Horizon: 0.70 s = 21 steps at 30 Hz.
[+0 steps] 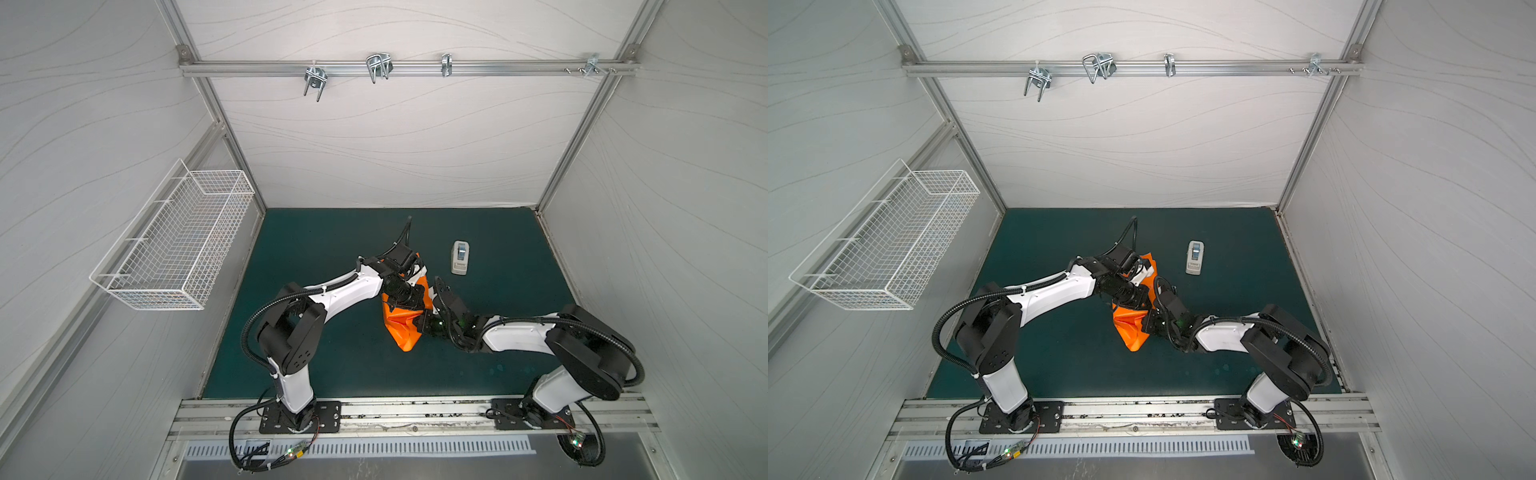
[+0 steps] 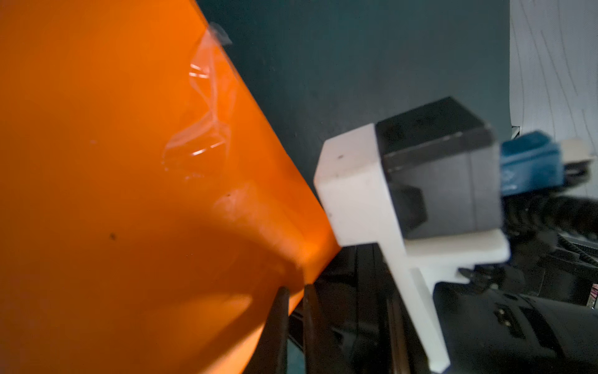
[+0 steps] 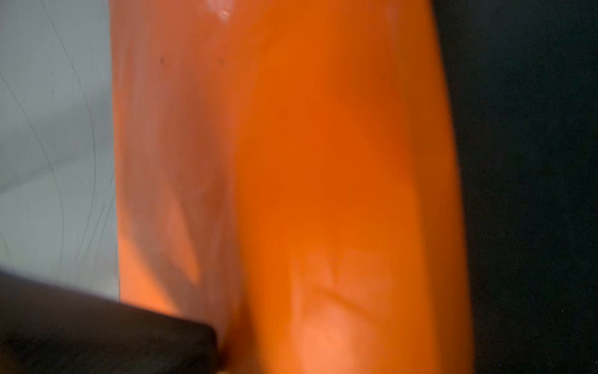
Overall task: Wrap a gift box in wrapping paper
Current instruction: Fold the wrapping paper for the gift box.
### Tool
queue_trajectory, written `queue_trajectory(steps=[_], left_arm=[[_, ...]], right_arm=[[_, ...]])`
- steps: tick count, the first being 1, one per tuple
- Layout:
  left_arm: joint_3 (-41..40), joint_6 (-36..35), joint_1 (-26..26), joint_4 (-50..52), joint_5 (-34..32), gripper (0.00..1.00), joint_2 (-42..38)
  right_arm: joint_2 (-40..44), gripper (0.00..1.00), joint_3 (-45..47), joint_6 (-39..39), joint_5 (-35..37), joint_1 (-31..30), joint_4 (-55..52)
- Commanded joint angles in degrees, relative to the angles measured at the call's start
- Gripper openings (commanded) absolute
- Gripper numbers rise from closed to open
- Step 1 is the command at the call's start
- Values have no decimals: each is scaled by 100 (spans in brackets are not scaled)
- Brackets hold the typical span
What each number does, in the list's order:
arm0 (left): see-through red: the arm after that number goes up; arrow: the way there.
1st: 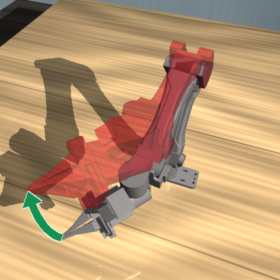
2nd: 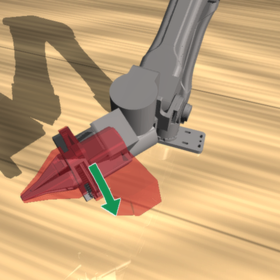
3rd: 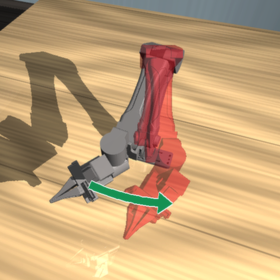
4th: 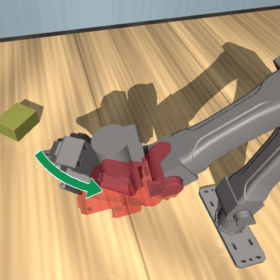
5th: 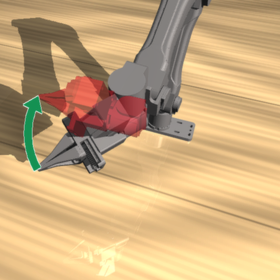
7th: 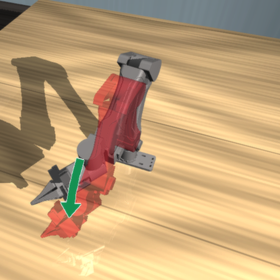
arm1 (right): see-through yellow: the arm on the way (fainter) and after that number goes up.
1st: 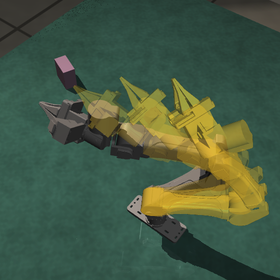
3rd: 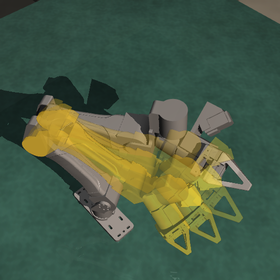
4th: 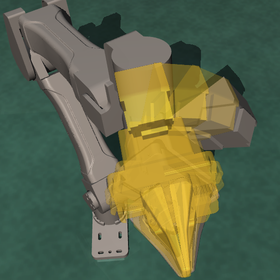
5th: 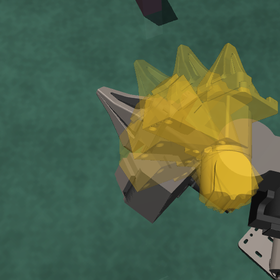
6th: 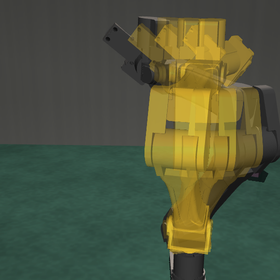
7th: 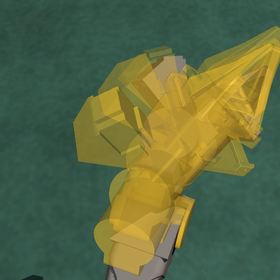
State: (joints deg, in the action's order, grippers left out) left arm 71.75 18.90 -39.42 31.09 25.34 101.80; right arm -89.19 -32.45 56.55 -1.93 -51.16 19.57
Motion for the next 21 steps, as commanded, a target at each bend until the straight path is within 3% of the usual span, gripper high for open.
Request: queue_trajectory(steps=[1, 13, 21], left_arm=[[-253, -9, -47, 205, -199, 14, 327], [-225, -4, -48, 234, -204, 14, 297], [397, -240, -48, 778, -413, 14, 169]], right_arm=[[-125, 5, -65, 5, 150, -22, 103], [-320, 3, 210, 59, 145, -22, 295], [-51, 3, 231, -1, 121, -19, 141]])
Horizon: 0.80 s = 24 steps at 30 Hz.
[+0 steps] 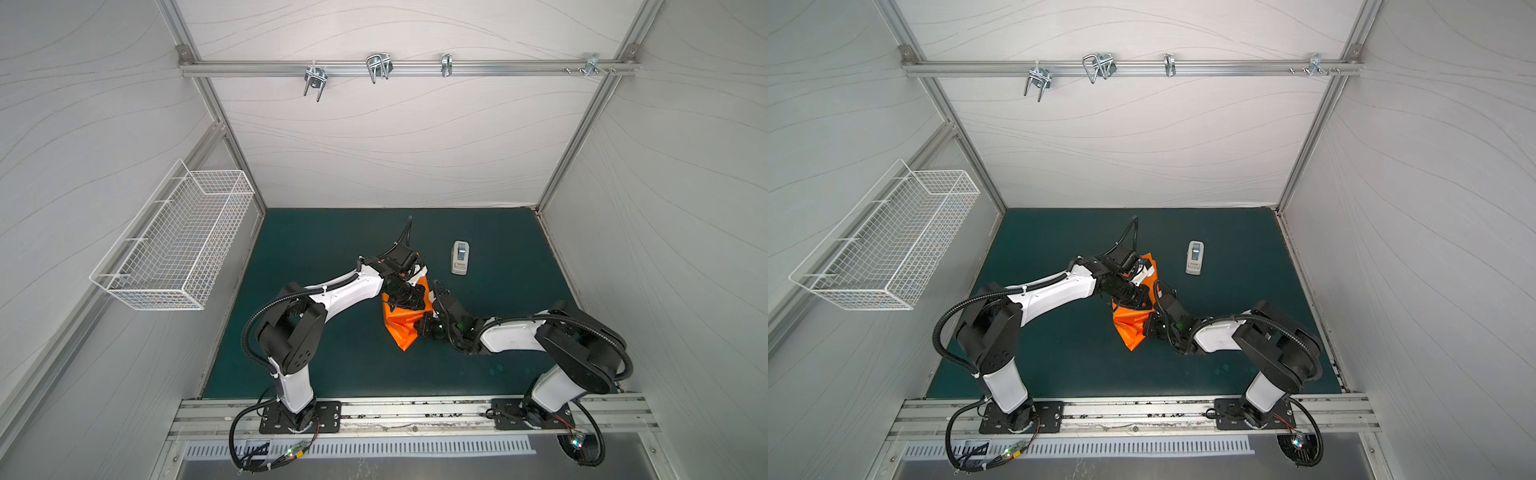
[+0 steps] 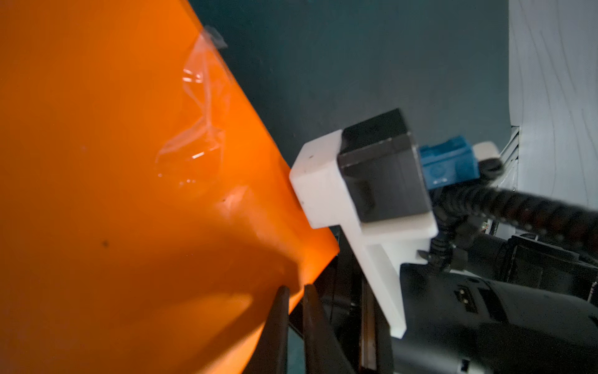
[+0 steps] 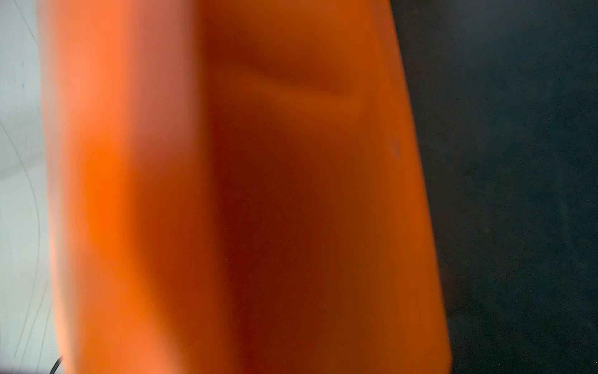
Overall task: Wrap a gift box in wrapping paper
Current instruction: Fold the wrapping paper for the gift box.
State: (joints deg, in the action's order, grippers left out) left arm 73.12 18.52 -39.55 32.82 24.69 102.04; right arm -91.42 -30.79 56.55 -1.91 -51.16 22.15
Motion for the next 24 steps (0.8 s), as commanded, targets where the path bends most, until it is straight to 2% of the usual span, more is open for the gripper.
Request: queue_trajectory(steps=[1, 8, 13, 19, 24], left_arm=[[395, -238, -35, 698, -379, 14, 101], [1188, -441, -35, 1471, -809, 17, -301], [1156, -421, -34, 2060, -1199, 18, -879], [-202, 264, -40, 2157, -1254, 8, -2058], [-2102, 1389, -263, 785, -1148, 3, -2972]], right_arm=[[198, 3, 50, 0, 104, -17, -155], [135, 3, -76, -21, 21, -17, -189], [124, 3, -85, -9, 4, -17, -208], [170, 3, -81, -5, -34, -18, -223], [142, 2, -48, 22, -60, -17, -167]])
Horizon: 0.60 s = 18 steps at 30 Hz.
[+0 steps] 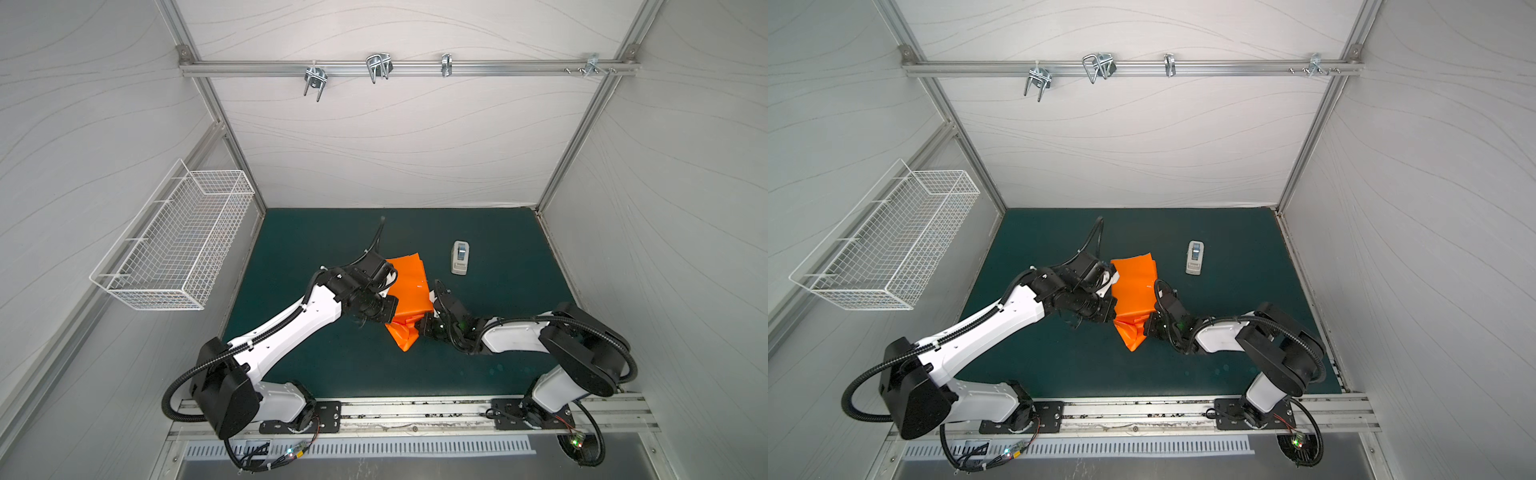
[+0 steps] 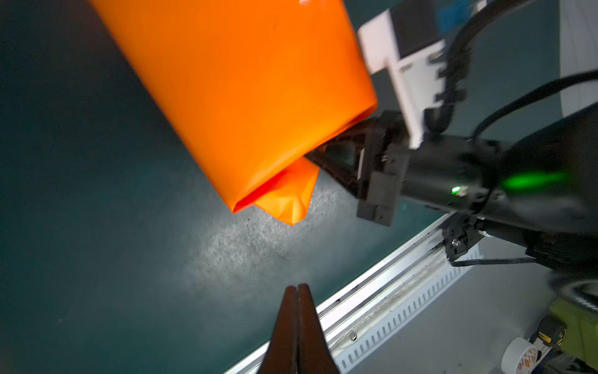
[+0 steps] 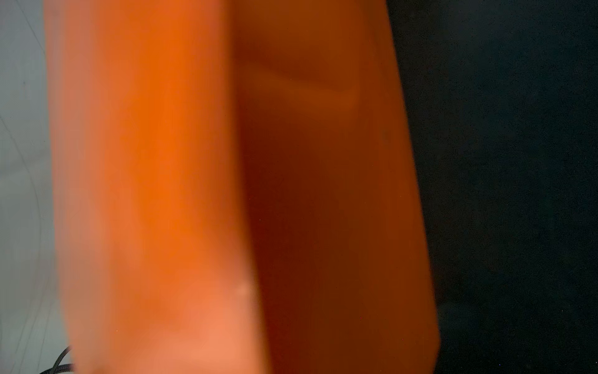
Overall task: Wrap a gift box in wrapping paper
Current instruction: Fold the wrapping paper for the gift box.
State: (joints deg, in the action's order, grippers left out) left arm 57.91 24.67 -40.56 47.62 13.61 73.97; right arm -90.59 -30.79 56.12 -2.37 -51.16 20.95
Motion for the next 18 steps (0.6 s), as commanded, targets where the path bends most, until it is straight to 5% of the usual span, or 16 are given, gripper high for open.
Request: queue_trajectory(steps=[1, 8, 18], left_arm=[[-846, 956, -271, -1036, -127, 2, -260], [-1893, 1572, -701, -3330, -926, 1, -101], [-2082, 1735, -732, -4534, -1321, 0, 786]], right_arm=[[50, 3, -54, 74, -24, -20, -35], [20, 2, -54, 110, -105, -28, -10], [147, 2, -58, 79, -60, -26, -118]])
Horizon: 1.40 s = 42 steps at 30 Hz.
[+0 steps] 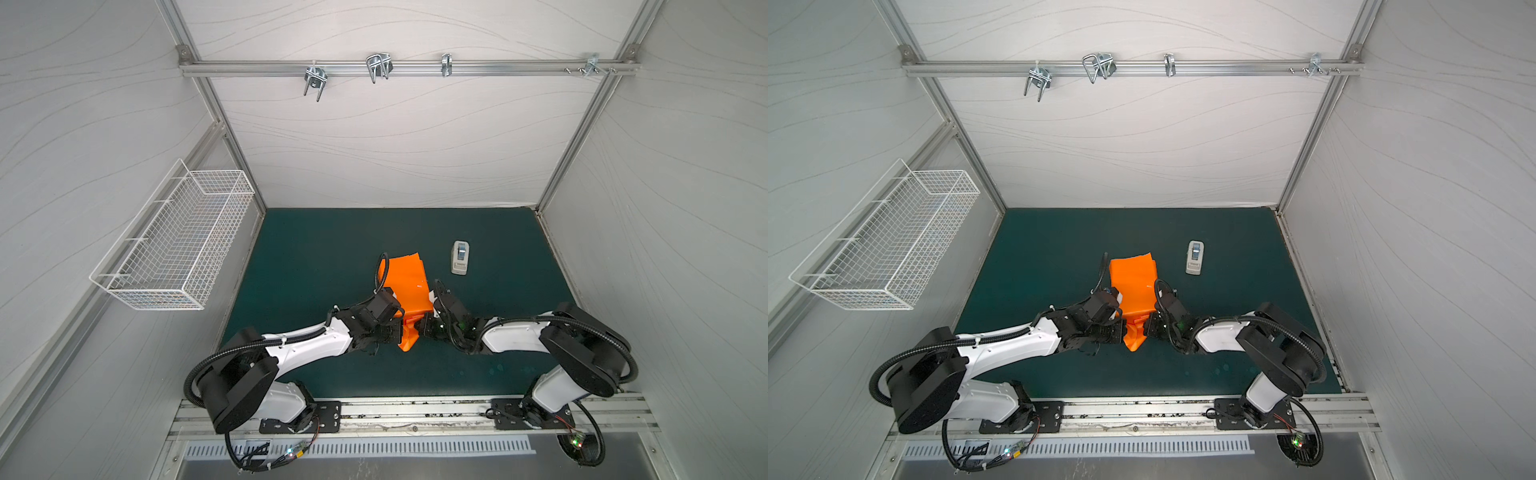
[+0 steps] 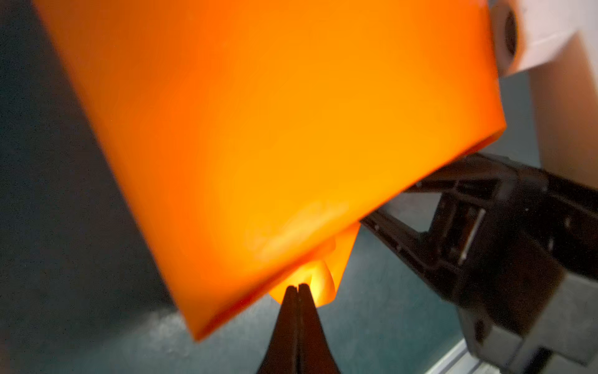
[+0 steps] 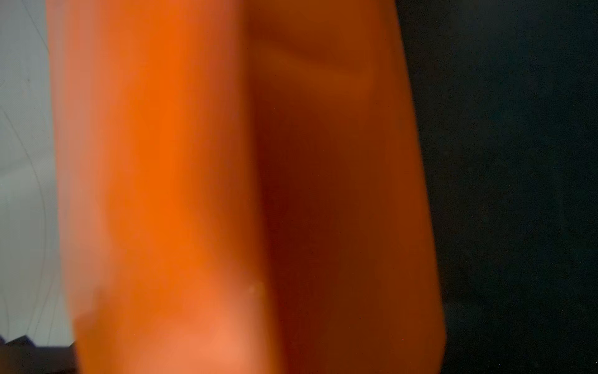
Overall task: Wrap a gift box in wrapping paper
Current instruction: Fold the wrapping paper for the gift box.
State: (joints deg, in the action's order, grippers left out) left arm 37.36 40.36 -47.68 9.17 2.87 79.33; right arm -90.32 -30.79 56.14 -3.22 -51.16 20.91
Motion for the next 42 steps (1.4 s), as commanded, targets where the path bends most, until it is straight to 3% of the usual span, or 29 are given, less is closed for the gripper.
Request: queue_trajectory(steps=[1, 7, 42], left_arm=[[-38, 150, -23, -796, -218, 0, 335], [18, 89, -31, -1245, -158, 2, 601], [482, 76, -31, -1175, 3, 3, 1321]], right_arm=[[104, 2, -66, 81, 17, -26, -113], [32, 2, -112, 64, -32, -26, -167], [-75, 2, -181, -646, -522, -37, -533]])
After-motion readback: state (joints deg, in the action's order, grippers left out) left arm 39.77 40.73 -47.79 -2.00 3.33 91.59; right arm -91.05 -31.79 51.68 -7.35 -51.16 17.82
